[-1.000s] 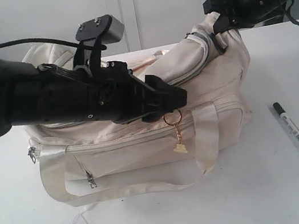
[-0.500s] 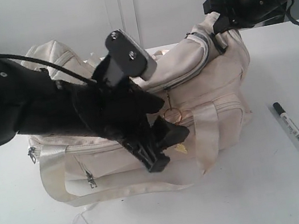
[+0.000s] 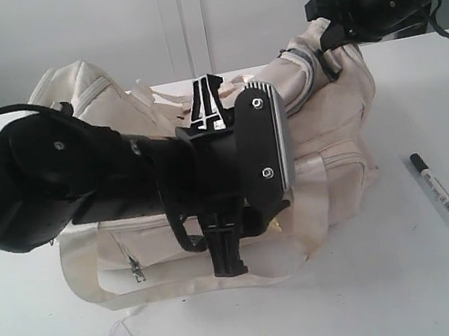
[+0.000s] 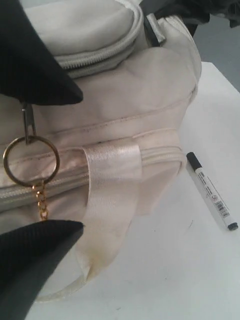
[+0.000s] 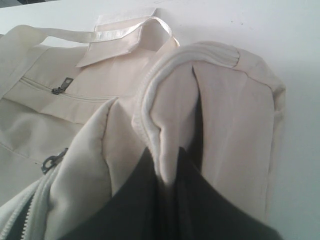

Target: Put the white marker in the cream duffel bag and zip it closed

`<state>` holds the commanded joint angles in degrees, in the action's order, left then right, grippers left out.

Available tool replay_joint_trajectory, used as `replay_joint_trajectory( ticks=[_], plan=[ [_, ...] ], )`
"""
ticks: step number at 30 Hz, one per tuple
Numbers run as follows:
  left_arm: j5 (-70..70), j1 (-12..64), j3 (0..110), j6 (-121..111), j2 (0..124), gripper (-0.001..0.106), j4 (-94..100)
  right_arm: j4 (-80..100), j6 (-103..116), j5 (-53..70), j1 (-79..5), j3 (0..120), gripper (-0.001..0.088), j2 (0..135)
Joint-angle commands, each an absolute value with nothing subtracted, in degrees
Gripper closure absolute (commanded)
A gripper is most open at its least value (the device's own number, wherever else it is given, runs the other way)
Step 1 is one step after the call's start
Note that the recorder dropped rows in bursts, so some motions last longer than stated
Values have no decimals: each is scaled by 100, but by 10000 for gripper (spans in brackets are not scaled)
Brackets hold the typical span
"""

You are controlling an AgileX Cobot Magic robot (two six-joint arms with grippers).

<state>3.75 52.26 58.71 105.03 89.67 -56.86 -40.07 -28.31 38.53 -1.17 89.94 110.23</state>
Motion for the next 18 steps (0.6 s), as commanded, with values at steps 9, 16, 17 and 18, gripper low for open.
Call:
replay_joint_trajectory(
  ticks=[9,16,17,18],
  plan=[
    [794,5210,5871,10172,9124,366,-6198,-4007,-2831,3853,-117,8994,868,11023],
    [1250,5210,5871,10172,9139,493,-6291,-4007,-2831,3853,-117,8994,868,11023],
    [1403,5210,5871,10172,9126,573,-6291,-4007,-2831,3853,-117,8994,868,11023],
    [1496,5210,5871,10172,9126,647,-6291,-4007,-2831,3853,-117,8994,868,11023]
  ],
)
